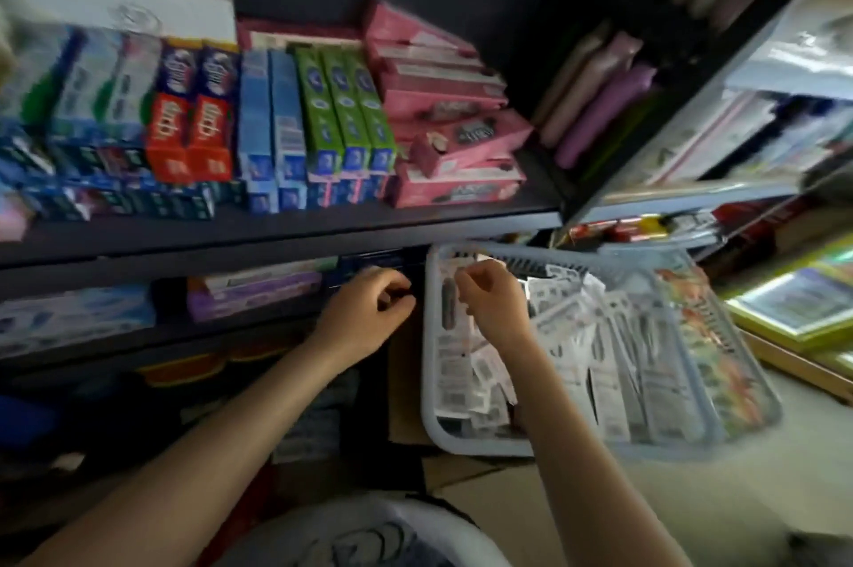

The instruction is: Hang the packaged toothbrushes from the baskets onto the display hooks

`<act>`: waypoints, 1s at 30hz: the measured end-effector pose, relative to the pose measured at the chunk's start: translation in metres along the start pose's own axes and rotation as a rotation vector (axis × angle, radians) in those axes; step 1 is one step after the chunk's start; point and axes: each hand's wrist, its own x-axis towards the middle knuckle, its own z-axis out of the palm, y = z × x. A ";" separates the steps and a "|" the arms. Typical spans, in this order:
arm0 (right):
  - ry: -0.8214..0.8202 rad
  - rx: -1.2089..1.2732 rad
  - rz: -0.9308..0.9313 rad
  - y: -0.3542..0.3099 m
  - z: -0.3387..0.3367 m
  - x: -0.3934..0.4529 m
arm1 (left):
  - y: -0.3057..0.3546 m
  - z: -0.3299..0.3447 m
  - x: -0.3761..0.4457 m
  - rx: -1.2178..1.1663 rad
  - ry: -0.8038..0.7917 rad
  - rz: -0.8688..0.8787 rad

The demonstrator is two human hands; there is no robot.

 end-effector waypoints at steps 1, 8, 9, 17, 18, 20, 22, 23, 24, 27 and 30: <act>0.011 -0.030 0.026 0.016 -0.008 0.002 | 0.003 0.017 0.002 0.032 -0.061 -0.013; 0.195 -0.448 0.156 0.099 -0.031 0.009 | 0.005 0.090 0.003 0.106 -0.302 -0.167; 0.179 -0.571 0.204 0.105 -0.034 0.008 | 0.002 0.097 0.002 0.104 -0.322 -0.181; 0.009 -0.572 0.045 0.137 -0.036 0.004 | 0.008 0.120 0.000 0.327 -0.266 -0.175; 0.017 -0.558 -0.001 0.142 -0.038 0.003 | 0.009 0.122 -0.001 0.365 -0.265 -0.179; 0.060 -0.581 -0.094 0.156 -0.043 0.001 | 0.012 0.129 -0.002 0.448 -0.260 -0.193; 0.106 -0.648 -0.138 0.166 -0.051 -0.003 | 0.019 0.136 -0.001 0.502 -0.243 -0.215; 0.132 -0.671 -0.145 0.169 -0.055 -0.006 | 0.021 0.139 0.001 0.512 -0.229 -0.231; 0.155 -0.670 -0.142 0.173 -0.059 -0.009 | 0.024 0.142 0.002 0.512 -0.207 -0.249; 0.169 -0.532 -0.076 0.182 -0.064 -0.014 | 0.026 0.145 0.008 0.488 -0.086 -0.262; 0.195 -0.361 -0.110 0.184 -0.061 -0.017 | 0.030 0.143 0.009 0.592 0.010 -0.255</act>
